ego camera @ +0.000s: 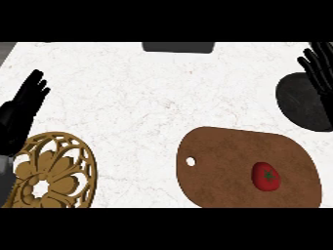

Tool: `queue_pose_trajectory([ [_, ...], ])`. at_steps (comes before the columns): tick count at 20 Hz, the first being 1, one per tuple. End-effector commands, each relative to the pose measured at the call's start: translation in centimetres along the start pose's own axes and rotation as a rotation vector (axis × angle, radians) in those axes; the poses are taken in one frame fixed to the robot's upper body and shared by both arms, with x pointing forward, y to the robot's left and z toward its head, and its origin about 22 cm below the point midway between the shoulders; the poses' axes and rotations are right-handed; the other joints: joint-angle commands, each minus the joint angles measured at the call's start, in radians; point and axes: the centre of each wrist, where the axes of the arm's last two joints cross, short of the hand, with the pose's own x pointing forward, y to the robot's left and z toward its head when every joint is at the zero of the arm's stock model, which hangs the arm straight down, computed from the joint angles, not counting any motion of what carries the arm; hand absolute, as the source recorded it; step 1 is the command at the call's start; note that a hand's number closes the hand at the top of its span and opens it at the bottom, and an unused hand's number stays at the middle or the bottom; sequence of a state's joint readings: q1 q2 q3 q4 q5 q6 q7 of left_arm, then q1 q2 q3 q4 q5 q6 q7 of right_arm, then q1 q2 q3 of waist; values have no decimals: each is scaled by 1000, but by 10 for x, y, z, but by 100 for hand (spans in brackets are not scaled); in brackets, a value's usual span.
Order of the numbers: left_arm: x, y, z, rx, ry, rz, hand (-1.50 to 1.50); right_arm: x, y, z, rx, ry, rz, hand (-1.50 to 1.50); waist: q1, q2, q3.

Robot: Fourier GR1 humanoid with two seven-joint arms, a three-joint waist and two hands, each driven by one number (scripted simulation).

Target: Pick the tomato from the cutting board and place it in the pan

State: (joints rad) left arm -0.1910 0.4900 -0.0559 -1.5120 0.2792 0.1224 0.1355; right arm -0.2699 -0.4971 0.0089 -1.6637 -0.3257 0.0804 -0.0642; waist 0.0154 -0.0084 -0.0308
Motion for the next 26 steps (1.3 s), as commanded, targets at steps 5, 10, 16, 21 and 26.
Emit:
queue_pose_trajectory([
  [5,-7,-24,3,-115,-40,-83,0,-73,-42,53,-256,567,14,-150,-25,23,30],
  [10,-9,-49,9,-181,17,-70,0,-93,-55,101,-344,785,555,150,-32,15,31],
  [16,-13,-58,13,-195,28,-76,0,-118,12,154,-388,774,463,-150,-23,7,31],
  [21,-10,-64,19,-205,16,-73,0,-78,-10,119,-165,974,657,-150,-13,7,28],
  [26,-14,-65,16,-218,11,-87,0,-47,-18,79,30,1125,780,-150,-4,9,27],
])
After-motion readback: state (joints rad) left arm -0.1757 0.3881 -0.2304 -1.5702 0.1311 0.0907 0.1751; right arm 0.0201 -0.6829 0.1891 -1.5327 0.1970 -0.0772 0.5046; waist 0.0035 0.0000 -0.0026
